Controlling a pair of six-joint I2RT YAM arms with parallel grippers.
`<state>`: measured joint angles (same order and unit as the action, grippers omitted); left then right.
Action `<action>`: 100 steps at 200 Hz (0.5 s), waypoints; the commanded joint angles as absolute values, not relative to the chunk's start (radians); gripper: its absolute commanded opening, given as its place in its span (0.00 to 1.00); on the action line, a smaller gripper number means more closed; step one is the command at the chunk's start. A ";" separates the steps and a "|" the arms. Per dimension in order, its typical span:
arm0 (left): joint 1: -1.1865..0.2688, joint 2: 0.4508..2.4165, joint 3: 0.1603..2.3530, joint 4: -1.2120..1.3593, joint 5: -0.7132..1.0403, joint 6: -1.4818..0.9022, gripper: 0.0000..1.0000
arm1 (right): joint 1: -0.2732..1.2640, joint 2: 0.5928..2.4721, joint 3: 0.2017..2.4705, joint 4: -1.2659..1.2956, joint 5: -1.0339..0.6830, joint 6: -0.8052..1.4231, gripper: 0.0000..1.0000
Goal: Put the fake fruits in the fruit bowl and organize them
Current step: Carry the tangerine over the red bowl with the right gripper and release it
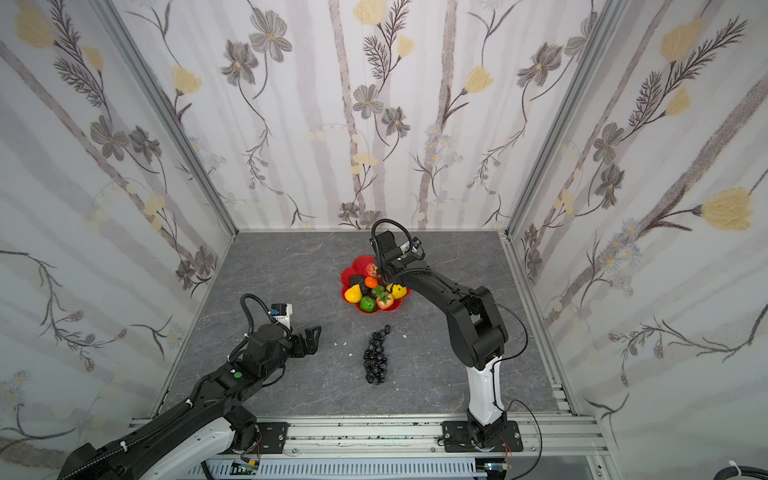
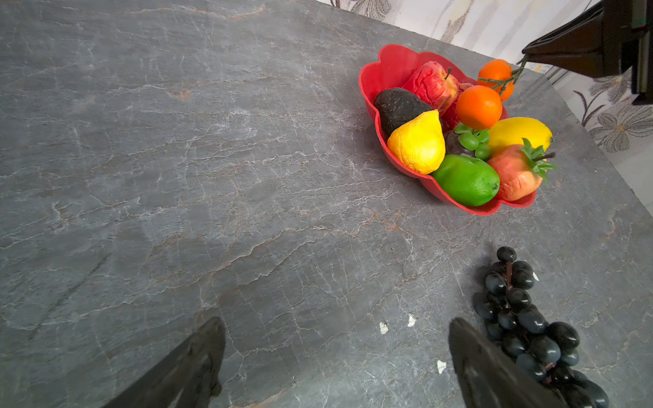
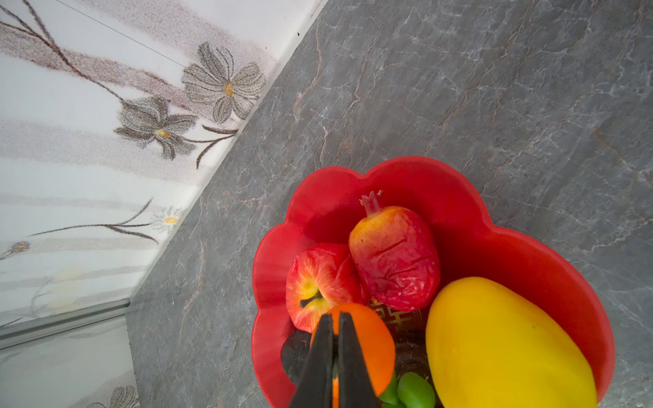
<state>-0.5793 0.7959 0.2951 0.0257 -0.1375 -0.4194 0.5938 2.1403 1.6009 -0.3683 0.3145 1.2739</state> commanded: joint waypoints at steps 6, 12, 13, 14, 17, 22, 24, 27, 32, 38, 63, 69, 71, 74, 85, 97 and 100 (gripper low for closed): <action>-0.580 0.798 0.301 0.031 -0.144 -0.416 1.00 | 0.598 2.150 1.612 -0.380 0.339 1.291 0.00; -0.580 0.798 0.302 0.034 -0.144 -0.416 1.00 | 0.599 2.152 1.612 -0.382 0.342 1.291 0.00; -0.580 0.799 0.302 0.033 -0.144 -0.416 1.00 | 0.599 2.152 1.613 -0.382 0.343 1.290 0.00; -0.580 0.799 0.301 0.033 -0.144 -0.416 1.00 | 0.600 2.153 1.613 -0.381 0.343 1.289 0.00; -0.580 0.799 0.302 0.031 -0.144 -0.416 1.00 | 0.600 2.153 1.613 -0.382 0.344 1.287 0.00; -0.580 0.799 0.302 0.033 -0.144 -0.416 1.00 | 0.600 2.155 1.613 -0.382 0.345 1.284 0.00; -0.579 0.799 0.302 0.033 -0.144 -0.416 1.00 | 0.601 2.154 1.613 -0.382 0.345 1.284 0.00; -0.580 0.798 0.301 0.032 -0.144 -0.416 1.00 | 0.601 2.156 1.614 -0.382 0.345 1.284 0.00; -0.580 0.799 0.301 0.031 -0.144 -0.416 1.00 | 0.601 2.158 1.615 -0.382 0.344 1.283 0.00; -0.580 0.799 0.302 0.032 -0.145 -0.416 1.00 | 0.602 2.159 1.614 -0.382 0.344 1.283 0.00; -0.579 0.799 0.302 0.032 -0.146 -0.416 1.00 | 0.602 2.165 1.614 -0.377 0.328 1.283 0.00; -0.579 0.799 0.301 0.032 -0.147 -0.416 1.00 | 0.601 2.167 1.614 -0.375 0.323 1.283 0.00; -0.578 0.798 0.301 0.032 -0.147 -0.416 1.00 | 0.601 2.168 1.615 -0.373 0.322 1.283 0.01; -0.580 0.799 0.302 0.032 -0.147 -0.416 1.00 | 0.601 2.168 1.615 -0.372 0.319 1.282 0.01; -0.579 0.799 0.302 0.031 -0.147 -0.416 1.00 | 0.603 2.169 1.615 -0.366 0.309 1.280 0.05; -0.580 0.798 0.302 0.031 -0.149 -0.416 1.00 | 0.602 2.165 1.613 -0.367 0.306 1.280 0.10; -0.580 0.799 0.302 0.031 -0.149 -0.415 1.00 | 0.603 2.162 1.612 -0.365 0.305 1.279 0.12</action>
<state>-0.5793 0.7986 0.2951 0.0257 -0.1379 -0.4191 0.6010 2.1628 1.6062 -0.3939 0.3126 1.2739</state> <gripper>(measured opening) 0.997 0.069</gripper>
